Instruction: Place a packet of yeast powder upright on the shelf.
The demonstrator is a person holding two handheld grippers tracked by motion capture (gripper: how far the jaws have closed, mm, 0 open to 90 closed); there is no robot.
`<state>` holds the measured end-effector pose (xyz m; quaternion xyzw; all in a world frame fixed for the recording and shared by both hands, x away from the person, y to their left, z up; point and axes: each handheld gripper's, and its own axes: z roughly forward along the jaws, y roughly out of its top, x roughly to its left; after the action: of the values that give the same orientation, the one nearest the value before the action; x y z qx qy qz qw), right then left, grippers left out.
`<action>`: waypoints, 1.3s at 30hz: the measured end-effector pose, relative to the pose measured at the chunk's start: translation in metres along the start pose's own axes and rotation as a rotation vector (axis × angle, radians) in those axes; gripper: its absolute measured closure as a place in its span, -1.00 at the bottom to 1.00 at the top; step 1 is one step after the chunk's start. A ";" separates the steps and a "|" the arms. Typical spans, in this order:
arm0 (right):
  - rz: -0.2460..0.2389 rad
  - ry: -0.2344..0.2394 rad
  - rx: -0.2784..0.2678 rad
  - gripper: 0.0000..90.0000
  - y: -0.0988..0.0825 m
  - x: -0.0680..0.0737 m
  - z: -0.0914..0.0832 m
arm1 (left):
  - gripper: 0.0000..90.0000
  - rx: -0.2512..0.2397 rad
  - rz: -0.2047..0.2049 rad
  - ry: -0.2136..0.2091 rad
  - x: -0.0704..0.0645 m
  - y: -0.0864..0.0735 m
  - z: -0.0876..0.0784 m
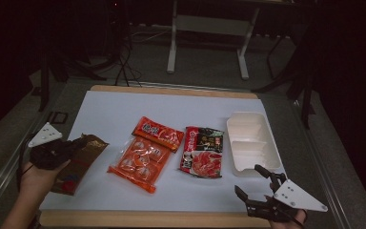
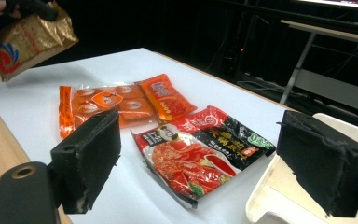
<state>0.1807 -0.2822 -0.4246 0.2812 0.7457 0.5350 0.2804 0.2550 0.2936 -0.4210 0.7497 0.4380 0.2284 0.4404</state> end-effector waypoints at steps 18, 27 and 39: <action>0.052 0.039 0.002 -0.71 0.019 -0.010 -0.004 | 1.00 -0.186 0.047 -0.241 -0.077 0.035 0.026; 0.046 0.074 -0.032 -0.77 0.035 -0.005 0.005 | 1.00 -0.250 0.052 -0.329 -0.108 0.046 0.046; 0.044 0.112 -0.051 -0.71 0.045 -0.001 0.018 | 1.00 -0.324 0.028 -0.434 -0.141 0.054 0.063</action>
<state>0.1998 -0.2593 -0.3859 0.2601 0.7400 0.5747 0.2336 0.2537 0.1312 -0.4004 0.7070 0.2805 0.1354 0.6349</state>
